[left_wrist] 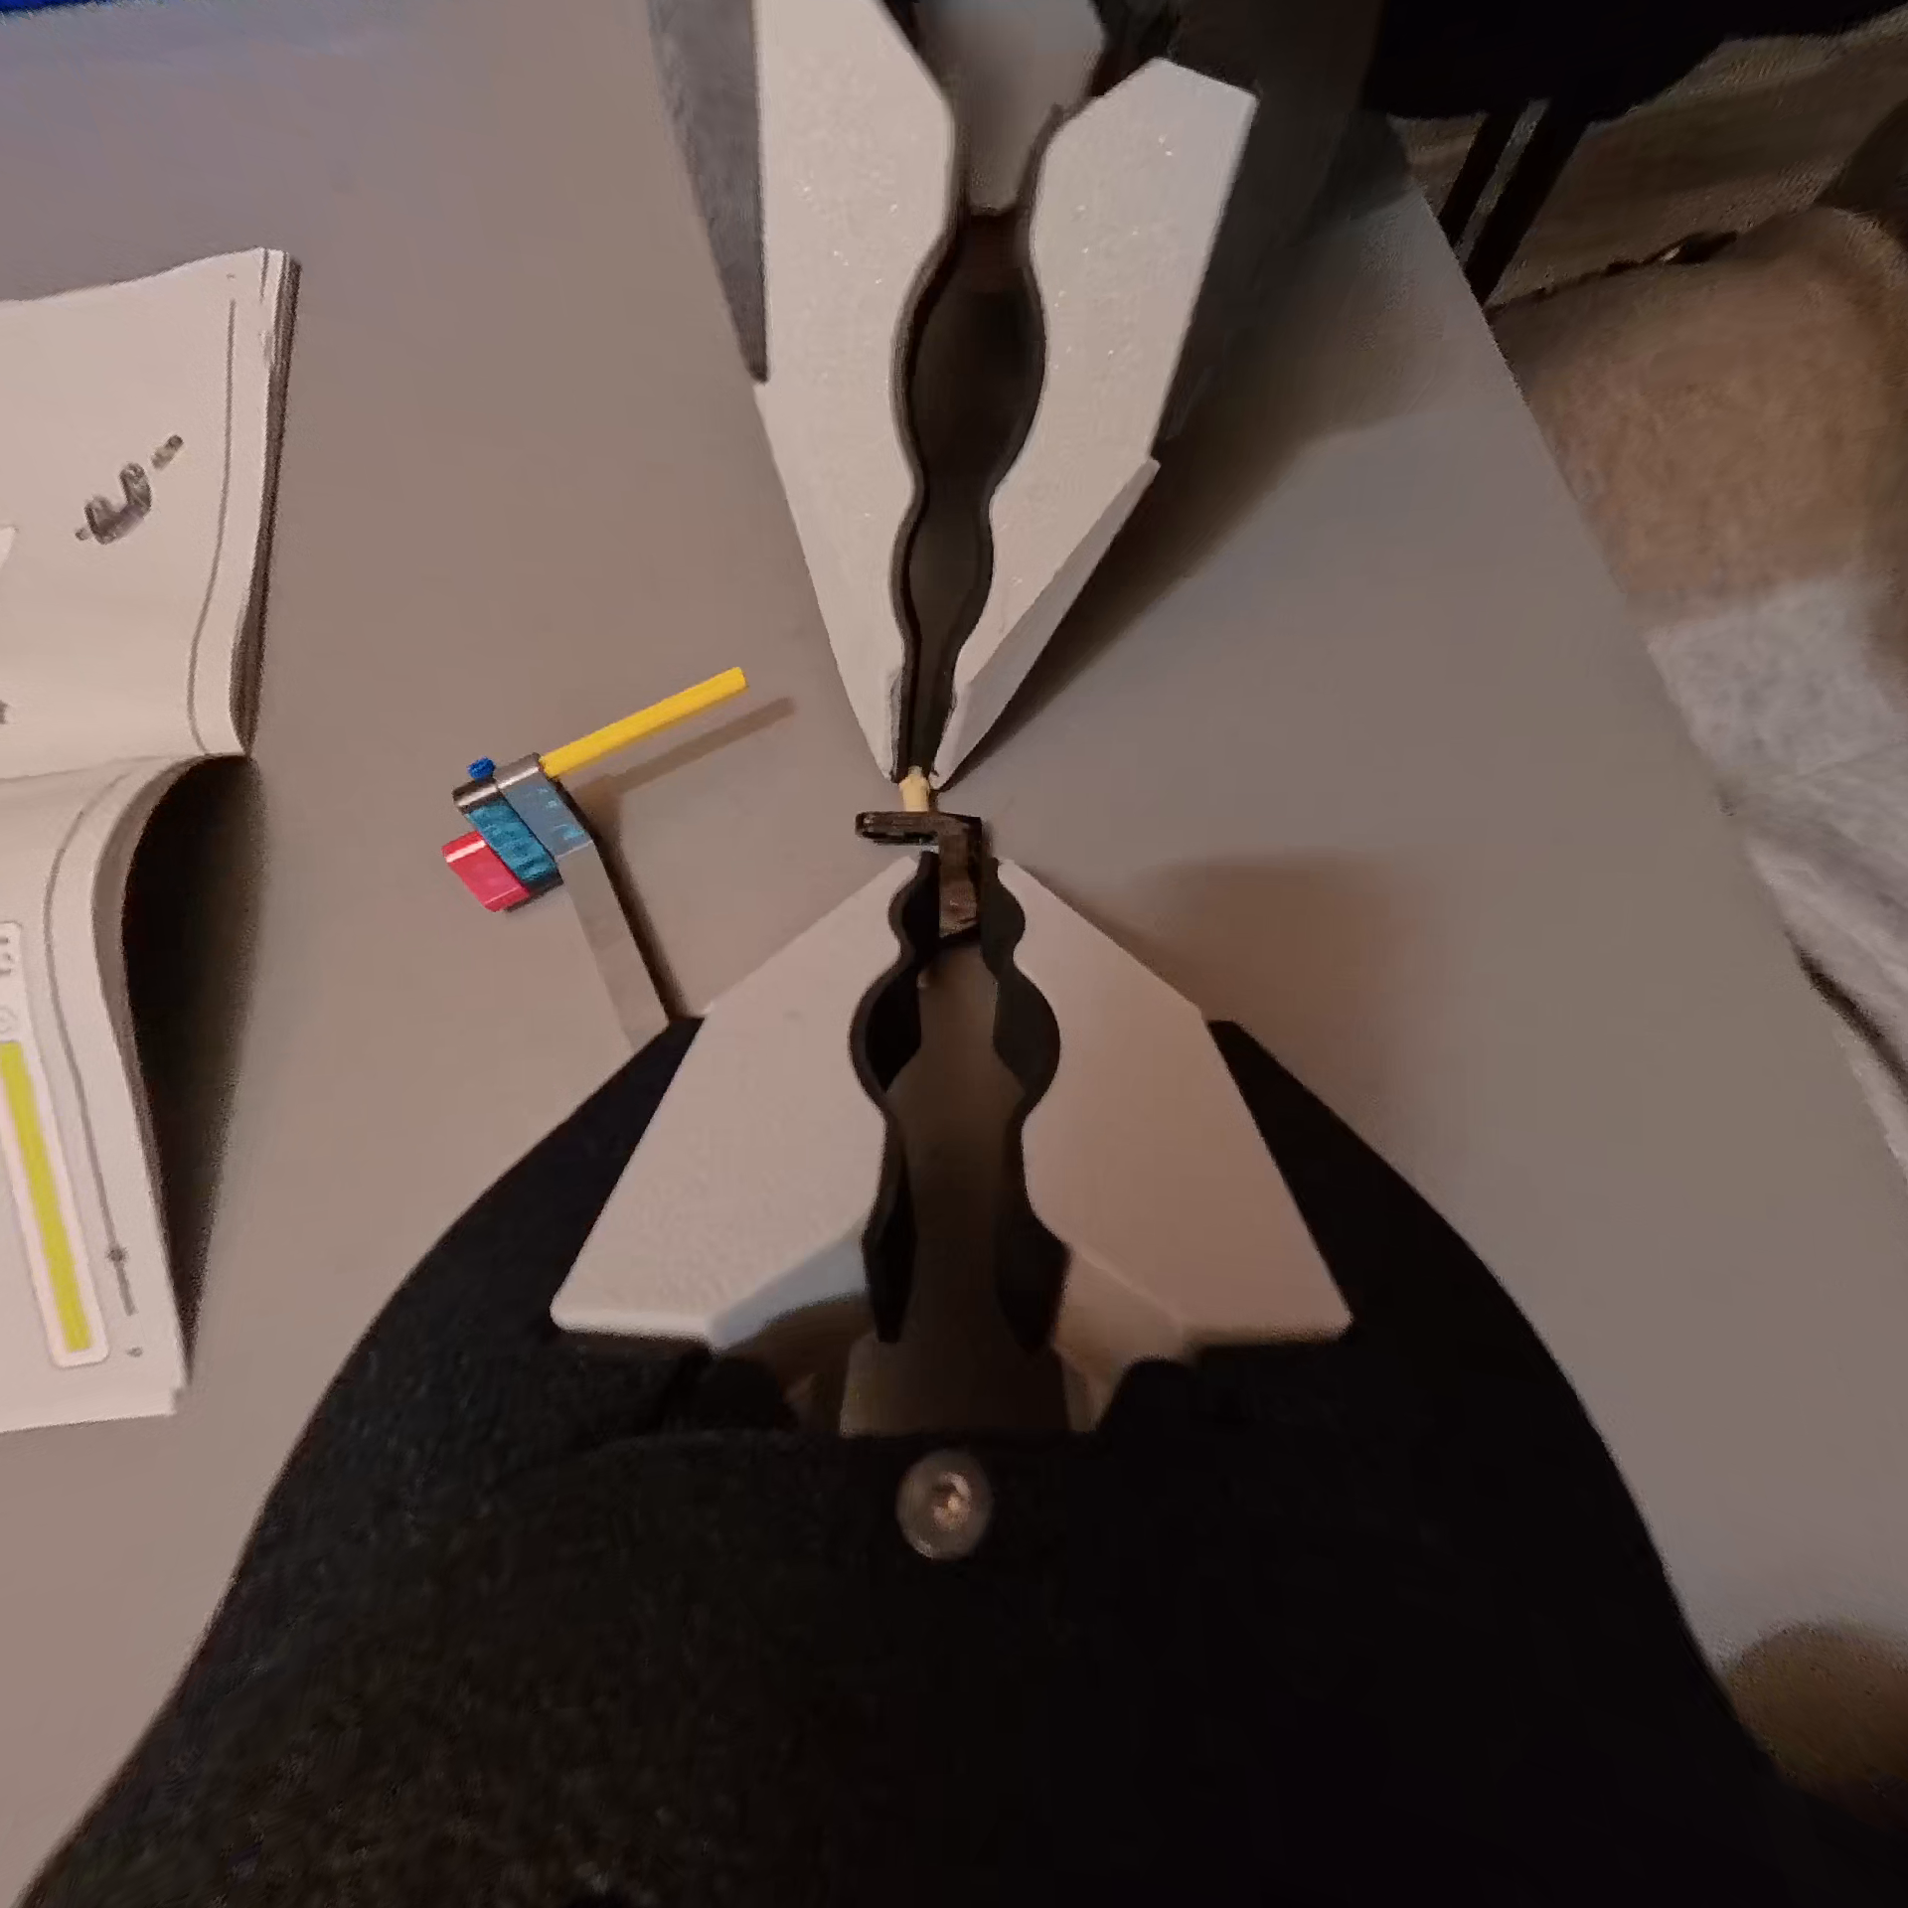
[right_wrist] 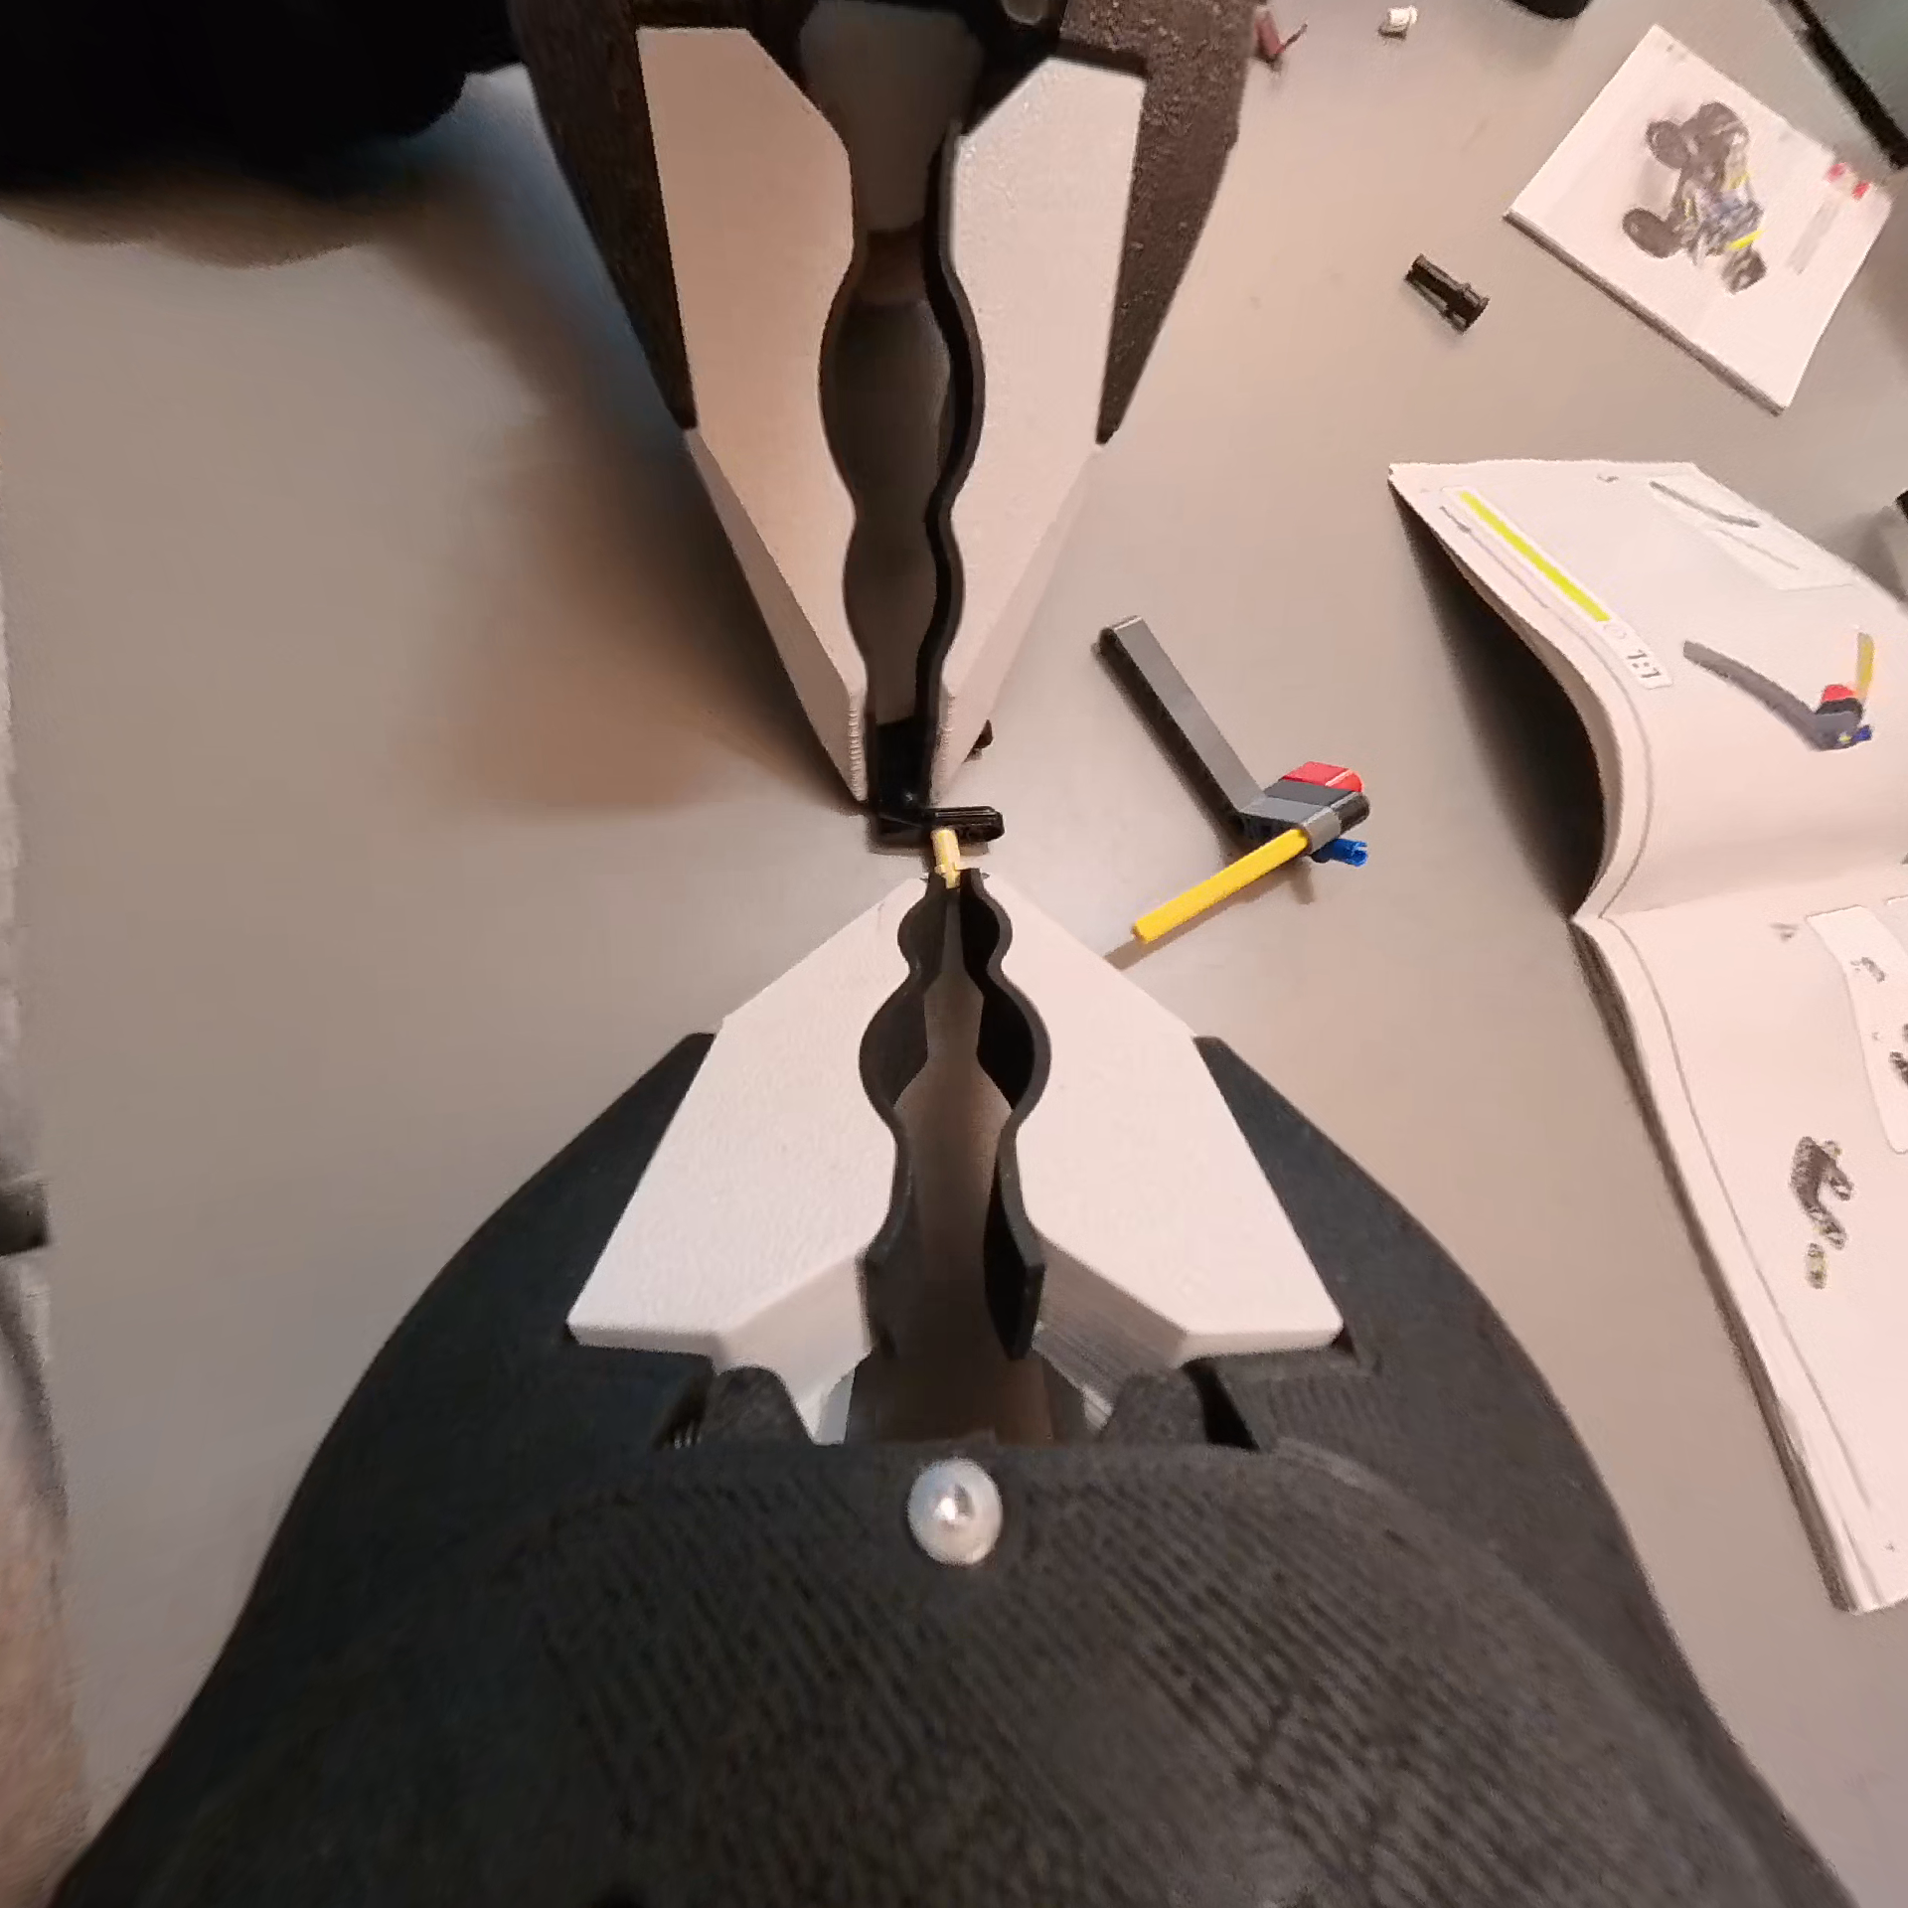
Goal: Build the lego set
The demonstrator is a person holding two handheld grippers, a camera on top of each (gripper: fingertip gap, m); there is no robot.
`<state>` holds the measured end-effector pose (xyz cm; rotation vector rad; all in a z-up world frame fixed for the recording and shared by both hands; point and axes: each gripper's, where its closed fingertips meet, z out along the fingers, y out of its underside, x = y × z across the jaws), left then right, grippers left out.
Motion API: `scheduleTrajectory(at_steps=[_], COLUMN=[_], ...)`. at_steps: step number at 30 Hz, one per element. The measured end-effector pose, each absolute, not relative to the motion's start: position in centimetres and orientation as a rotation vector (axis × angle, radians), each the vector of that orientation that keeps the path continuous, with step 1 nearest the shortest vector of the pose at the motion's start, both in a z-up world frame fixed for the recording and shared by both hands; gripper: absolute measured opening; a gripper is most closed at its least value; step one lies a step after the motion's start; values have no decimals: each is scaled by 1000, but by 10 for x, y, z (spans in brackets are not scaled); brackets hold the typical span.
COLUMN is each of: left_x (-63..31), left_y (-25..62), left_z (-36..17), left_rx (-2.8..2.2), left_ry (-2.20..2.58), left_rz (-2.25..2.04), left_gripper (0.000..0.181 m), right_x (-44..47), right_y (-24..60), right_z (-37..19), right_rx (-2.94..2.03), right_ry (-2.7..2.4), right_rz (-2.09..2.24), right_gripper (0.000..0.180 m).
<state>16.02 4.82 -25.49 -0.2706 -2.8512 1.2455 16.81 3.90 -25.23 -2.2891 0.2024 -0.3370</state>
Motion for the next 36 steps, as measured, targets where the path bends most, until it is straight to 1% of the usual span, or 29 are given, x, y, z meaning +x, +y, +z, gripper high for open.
scheduleTrajectory(at_steps=[5,10,11,15,23,36], left_x=[158,159,159,158,156,155], left_y=[50,51,51,49,50,50], left_z=[-255,-255,-255,-255,-255,-255], left_rx=[-50,-265,-289,-311,-250,-263], left_ry=[-2723,-2852,-2862,-2846,-2796,-2793], left_rz=[1187,1216,1221,1246,1234,1237], left_gripper=[6,6,6,6,6,6], right_x=[166,168,168,166,163,160], right_y=[41,42,42,41,41,40], right_z=[-250,-250,-250,-252,-253,-253], right_rx=[-2275,-2276,-2276,-2290,-2286,-2285], right_ry=[29,-18,-14,108,177,150], right_rz=[-550,-682,-675,-394,-198,-151], right_gripper=[2,2,2,2,2,3])
